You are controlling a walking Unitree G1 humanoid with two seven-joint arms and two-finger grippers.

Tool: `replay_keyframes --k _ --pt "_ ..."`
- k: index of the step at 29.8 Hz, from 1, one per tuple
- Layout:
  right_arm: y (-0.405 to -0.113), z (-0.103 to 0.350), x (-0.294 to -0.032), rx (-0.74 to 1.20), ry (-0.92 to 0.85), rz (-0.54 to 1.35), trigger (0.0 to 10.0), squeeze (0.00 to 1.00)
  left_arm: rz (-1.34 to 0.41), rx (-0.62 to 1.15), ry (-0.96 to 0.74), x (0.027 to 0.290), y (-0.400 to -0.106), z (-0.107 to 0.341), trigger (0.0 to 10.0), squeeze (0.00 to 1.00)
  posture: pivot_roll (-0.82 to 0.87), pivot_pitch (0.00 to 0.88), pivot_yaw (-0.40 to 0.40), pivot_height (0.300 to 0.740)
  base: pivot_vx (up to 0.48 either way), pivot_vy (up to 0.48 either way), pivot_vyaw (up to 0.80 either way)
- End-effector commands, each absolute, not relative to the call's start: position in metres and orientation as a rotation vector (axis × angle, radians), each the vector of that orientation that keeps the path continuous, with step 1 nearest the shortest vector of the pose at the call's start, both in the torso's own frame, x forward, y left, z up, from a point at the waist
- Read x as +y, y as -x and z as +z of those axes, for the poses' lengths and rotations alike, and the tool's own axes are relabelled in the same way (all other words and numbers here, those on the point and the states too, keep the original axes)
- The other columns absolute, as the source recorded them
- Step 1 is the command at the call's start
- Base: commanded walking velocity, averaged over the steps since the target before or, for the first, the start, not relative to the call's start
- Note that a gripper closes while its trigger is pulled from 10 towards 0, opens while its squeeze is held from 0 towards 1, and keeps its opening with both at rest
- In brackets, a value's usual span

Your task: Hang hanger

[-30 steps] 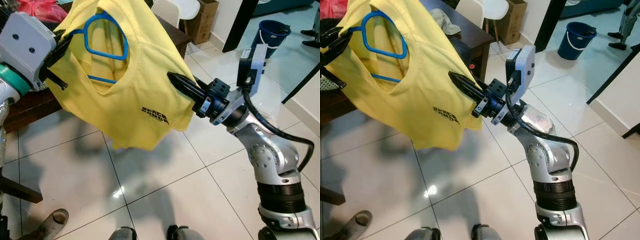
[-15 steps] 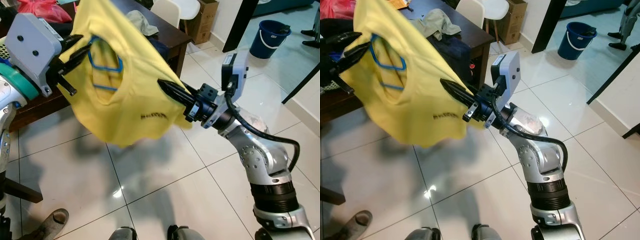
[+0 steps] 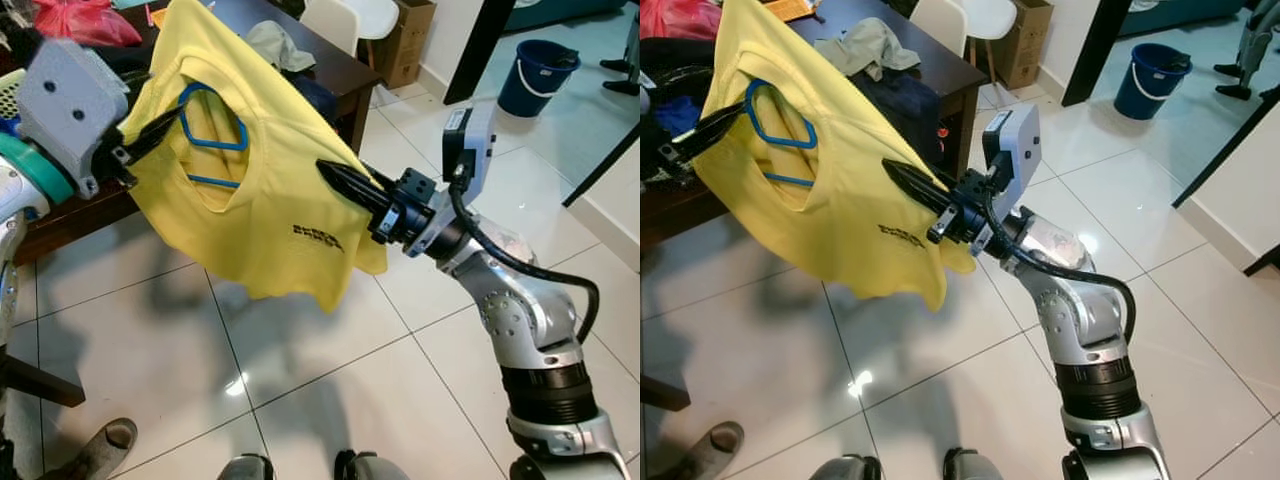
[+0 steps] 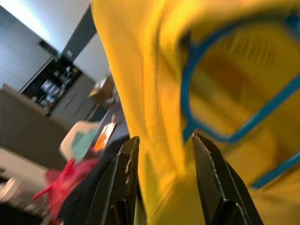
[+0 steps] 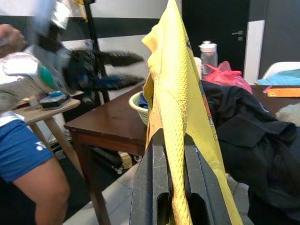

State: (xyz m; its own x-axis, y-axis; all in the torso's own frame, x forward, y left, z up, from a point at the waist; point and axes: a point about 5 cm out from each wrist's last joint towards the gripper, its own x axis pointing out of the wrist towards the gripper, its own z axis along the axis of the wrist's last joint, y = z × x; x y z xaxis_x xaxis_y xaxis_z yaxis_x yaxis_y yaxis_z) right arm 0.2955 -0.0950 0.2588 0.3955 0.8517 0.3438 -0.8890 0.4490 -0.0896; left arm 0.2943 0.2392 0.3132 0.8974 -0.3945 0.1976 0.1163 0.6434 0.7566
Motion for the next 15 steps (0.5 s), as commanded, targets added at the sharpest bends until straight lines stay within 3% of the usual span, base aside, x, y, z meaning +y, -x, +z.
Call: replay_keyframes --k 1,12,14,15 --pt "-0.288 0.27 -0.092 -0.42 -0.118 1.16 10.0 0.0 -0.297 -0.352 -0.87 0.24 -0.294 0.31 10.0 0.0 0.11 0.095 0.042 0.74 0.0 0.0 0.0" --pt "-0.277 0.278 -0.088 -0.446 -0.131 1.244 10.0 0.0 -0.281 -0.373 -0.856 0.246 -0.298 0.314 10.0 0.0 0.11 0.096 0.042 0.74 0.0 0.0 0.0" --pt "-0.278 0.278 -0.087 -0.445 -0.128 1.242 10.0 0.0 -0.282 -0.387 -0.86 0.245 -0.299 0.315 9.9 0.0 0.11 0.095 0.044 0.74 0.0 0.0 0.0" --pt "-0.279 0.276 -0.087 -0.437 -0.119 1.23 10.0 0.0 -0.297 -0.41 -0.87 0.243 -0.299 0.318 9.3 0.0 0.11 0.096 0.045 0.74 0.0 0.0 0.0"
